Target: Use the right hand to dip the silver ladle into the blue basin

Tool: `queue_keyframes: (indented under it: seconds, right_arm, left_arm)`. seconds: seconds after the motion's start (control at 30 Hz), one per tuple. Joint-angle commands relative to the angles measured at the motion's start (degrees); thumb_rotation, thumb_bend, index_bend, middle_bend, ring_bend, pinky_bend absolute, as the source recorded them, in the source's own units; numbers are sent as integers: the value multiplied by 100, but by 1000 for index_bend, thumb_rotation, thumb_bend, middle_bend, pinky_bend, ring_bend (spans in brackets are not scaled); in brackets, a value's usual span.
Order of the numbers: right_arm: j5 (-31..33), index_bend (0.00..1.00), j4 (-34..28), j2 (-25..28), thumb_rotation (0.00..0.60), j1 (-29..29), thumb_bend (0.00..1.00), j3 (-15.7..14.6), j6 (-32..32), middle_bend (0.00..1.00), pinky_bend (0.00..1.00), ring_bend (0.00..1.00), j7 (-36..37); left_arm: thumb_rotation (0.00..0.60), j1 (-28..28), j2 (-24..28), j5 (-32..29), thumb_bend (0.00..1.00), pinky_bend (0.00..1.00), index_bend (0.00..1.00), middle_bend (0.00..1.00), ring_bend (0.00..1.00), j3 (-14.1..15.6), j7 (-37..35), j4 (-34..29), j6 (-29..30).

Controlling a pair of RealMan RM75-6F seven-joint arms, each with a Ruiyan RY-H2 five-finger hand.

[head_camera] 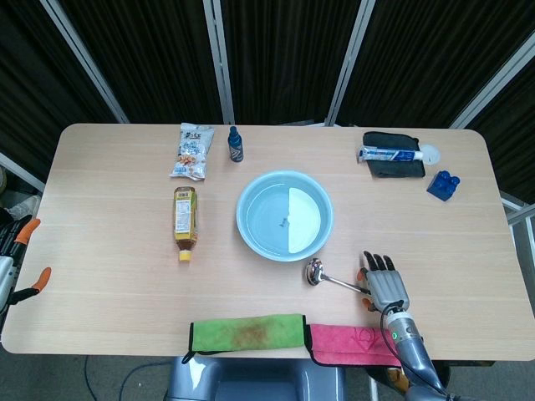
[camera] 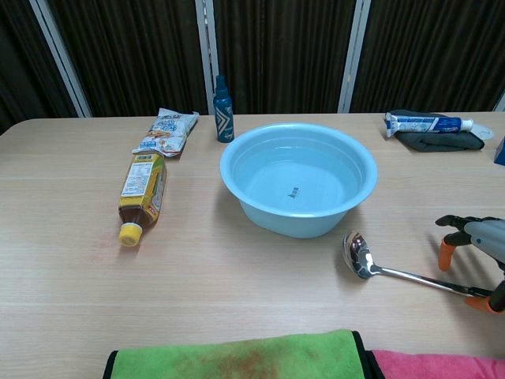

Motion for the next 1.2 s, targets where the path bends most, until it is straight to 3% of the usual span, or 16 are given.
queue_keyframes:
  seconds: [0.03,0.67,1.2]
  right_arm:
    - [106,385,108,-62,600,64,249,23,-70,0,0,0,-27]
    - [288,499,459,-366,600,223,251,-44,-177,0,0,0,19]
    - [248,592,519,-468,600,232,334,-87,-12,0,0,0,35]
  left_arm:
    - [580,9,11,-11,384,0,0,0,0,-10,-36,8,21]
    - [579,-29,44,-9,383,0,0,0,0,-7,-242,64,-48]
    - [579,-32,58,20,383,0,0,0,0,-1,-384,120,-25]
